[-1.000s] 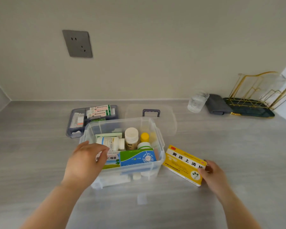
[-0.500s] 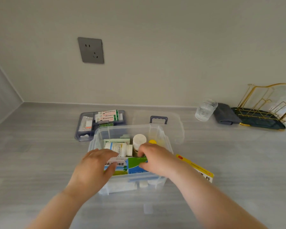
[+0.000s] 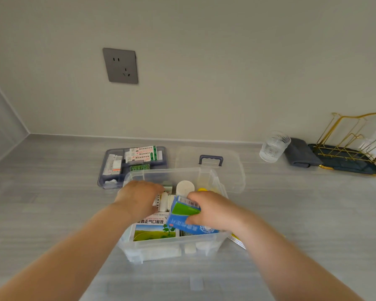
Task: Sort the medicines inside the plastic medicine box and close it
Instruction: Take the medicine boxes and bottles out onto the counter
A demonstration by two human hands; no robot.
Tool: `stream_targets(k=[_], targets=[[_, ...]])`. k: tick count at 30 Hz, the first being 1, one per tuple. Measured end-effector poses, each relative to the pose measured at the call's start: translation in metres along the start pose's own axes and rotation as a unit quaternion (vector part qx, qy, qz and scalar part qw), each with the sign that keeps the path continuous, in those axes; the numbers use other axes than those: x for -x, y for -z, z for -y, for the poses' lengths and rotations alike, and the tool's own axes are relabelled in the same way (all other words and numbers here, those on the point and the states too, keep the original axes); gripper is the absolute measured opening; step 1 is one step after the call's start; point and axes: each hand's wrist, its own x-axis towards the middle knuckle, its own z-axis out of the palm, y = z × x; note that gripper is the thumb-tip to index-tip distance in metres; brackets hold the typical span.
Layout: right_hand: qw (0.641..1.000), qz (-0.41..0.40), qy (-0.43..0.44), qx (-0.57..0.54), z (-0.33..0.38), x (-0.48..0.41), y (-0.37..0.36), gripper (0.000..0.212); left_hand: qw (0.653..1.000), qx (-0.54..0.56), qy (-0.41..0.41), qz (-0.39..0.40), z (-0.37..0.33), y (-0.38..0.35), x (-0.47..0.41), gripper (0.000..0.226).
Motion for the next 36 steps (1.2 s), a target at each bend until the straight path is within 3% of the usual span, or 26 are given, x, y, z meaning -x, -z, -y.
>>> stream_targets(k=[3,7,13,16,19,24,28,30,36], targets=[[0.989,-0.092,0.003,-0.114,-0.006,0.010,0.009,0.020,1.000,0.000,0.003,0.006,-0.001,0.001,-0.005,0.043],[0.944,-0.174,-0.004,-0.279,-0.017,0.028,0.019,0.027,1.000,0.011,0.000,0.017,0.000,0.001,-0.007,0.056],[0.881,-0.291,-0.029,-0.371,-0.045,0.057,0.025,0.031,0.999,0.030,-0.003,0.010,0.001,-0.002,-0.006,0.071],[0.856,-0.314,-0.076,-0.403,-0.066,0.075,0.023,0.031,0.995,0.099,0.010,-0.008,0.003,0.002,-0.001,0.075],[0.869,-0.284,-0.142,-0.379,-0.090,0.097,0.014,0.033,0.976,0.208,0.030,-0.066,0.001,0.012,0.012,0.075],[0.911,-0.116,-0.204,-0.339,-0.111,0.123,-0.022,0.047,0.901,0.392,-0.024,-0.183,-0.039,0.032,0.049,0.062],[0.930,-0.091,-0.227,-0.275,-0.116,0.128,-0.048,0.051,0.848,0.494,-0.143,-0.130,-0.095,0.026,0.078,0.053],[0.933,-0.096,-0.228,-0.260,-0.117,0.131,-0.060,0.051,0.830,0.528,-0.163,-0.083,-0.119,0.009,0.085,0.050],[0.931,-0.161,-0.267,-0.189,-0.119,0.138,-0.077,0.052,0.852,0.505,-0.134,-0.019,-0.150,-0.062,0.088,0.053]])
